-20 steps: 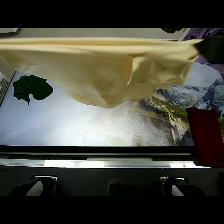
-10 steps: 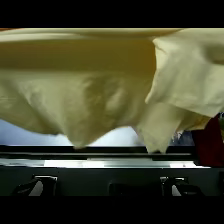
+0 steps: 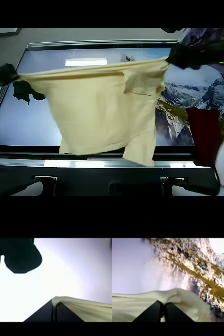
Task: Fold the clothes and pants, and hang the long-sleeved shirts on hangers.
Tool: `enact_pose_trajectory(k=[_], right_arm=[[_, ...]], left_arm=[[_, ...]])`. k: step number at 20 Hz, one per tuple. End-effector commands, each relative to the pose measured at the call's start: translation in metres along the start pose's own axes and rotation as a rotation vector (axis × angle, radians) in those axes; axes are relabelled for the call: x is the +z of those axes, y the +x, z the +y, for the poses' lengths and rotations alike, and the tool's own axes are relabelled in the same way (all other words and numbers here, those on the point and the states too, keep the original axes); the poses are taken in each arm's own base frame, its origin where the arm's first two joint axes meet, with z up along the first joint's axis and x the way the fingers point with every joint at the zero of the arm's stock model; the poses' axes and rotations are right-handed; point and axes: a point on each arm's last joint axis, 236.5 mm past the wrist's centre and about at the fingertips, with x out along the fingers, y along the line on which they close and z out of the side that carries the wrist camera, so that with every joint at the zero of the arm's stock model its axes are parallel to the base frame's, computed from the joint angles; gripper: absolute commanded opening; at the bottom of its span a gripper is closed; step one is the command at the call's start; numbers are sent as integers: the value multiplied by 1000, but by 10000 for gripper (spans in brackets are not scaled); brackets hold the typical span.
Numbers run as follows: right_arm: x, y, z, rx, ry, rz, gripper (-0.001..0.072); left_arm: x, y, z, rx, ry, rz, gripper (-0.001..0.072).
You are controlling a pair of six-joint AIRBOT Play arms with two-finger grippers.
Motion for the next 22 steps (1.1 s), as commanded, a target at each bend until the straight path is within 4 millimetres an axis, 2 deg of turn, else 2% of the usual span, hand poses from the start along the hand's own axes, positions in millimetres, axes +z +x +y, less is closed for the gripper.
enact_pose_trajectory(k=[1, 3, 5, 7, 8, 9, 10, 11, 12, 14, 16, 18, 19, 20, 22], right_arm=[[-42, 136, -27, -6, 96, 172, 35], [-61, 189, -39, -30, 159, 195, 35], [-80, 222, -47, -48, 218, 226, 35], [-99, 238, -51, -50, 254, 278, 36], [-105, 239, -51, -49, 261, 301, 56], [-108, 237, -51, -49, 265, 317, 126], [-108, 230, -51, -42, 274, 332, 213], [-106, 219, -50, -29, 282, 349, 288], [-101, 203, -53, -10, 271, 362, 371], [-85, 156, -75, 12, 213, 373, 492], [-80, 107, -115, 5, 182, 399, 497], [-91, 68, -151, 43, 245, 435, 496], [-96, 58, -162, 94, 315, 420, 496], [-111, 51, -172, 142, 372, 437, 495], [-151, 49, -185, 190, 483, 497, 486]], left_arm=[[-44, 123, 0, 5, 12, 186, 14], [-67, 165, -4, 7, 24, 250, 14], [-89, 190, -9, 9, 36, 311, 15], [-105, 204, -12, 10, 46, 355, 19], [-108, 205, -14, 11, 41, 363, 49], [-106, 204, -14, 14, 22, 358, 112], [-102, 200, -13, 16, 7, 355, 248], [-96, 192, -10, 19, -2, 359, 434], [-90, 181, -6, 23, -1, 371, 554], [-78, 152, 9, 27, 29, 388, 554], [-71, 120, 29, 40, 21, 388, 554], [-74, 92, 49, 58, -18, 389, 554], [-79, 82, 57, 62, -39, 390, 554], [-89, 72, 63, 62, -65, 396, 553], [-113, 58, 70, 49, -120, 419, 553]])
